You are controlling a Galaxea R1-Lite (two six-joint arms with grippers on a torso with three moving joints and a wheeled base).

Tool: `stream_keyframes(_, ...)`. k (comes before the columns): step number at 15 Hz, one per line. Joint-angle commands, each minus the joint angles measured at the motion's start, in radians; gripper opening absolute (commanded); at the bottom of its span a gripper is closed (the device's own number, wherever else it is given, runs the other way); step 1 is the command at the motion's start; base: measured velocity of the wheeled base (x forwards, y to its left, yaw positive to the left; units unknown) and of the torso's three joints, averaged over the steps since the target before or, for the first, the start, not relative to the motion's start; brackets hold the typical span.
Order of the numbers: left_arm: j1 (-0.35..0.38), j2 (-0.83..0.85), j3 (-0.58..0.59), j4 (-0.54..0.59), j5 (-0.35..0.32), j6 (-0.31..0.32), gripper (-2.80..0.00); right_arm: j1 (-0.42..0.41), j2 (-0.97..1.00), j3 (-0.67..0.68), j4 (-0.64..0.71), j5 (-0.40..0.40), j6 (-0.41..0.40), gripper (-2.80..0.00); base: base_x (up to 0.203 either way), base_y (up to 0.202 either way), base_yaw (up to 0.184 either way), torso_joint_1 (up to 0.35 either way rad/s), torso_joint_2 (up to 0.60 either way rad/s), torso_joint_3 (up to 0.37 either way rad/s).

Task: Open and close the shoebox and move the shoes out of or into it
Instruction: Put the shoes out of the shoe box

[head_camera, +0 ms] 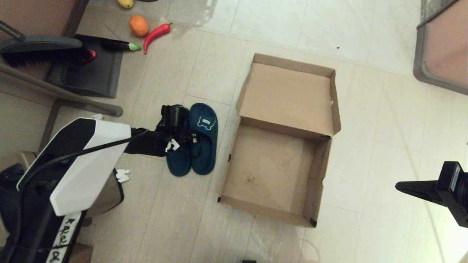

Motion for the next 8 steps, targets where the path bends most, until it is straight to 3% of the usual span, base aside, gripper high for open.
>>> stream_keyframes(1,-0.005,-0.014,0.016,0.008,0.002,0.001,0.00,-0.001,0.001,0.000,0.000,0.002,0.005,-2.80,0.000,0.000,0.000,0.000,0.00,0.000)
stream_keyframes(4,-0.012,-0.065,0.068,0.079,0.002,0.003,0.00,-0.001,0.000,0.005,0.000,0.004,0.005,-2.80,0.000,0.000,0.000,0.000,0.00,0.000)
stream_keyframes(8,-0.013,-0.107,0.114,0.083,0.011,-0.005,0.00,0.000,-0.002,0.009,-0.001,0.007,0.005,-2.80,0.000,0.000,0.000,0.000,0.00,0.000)
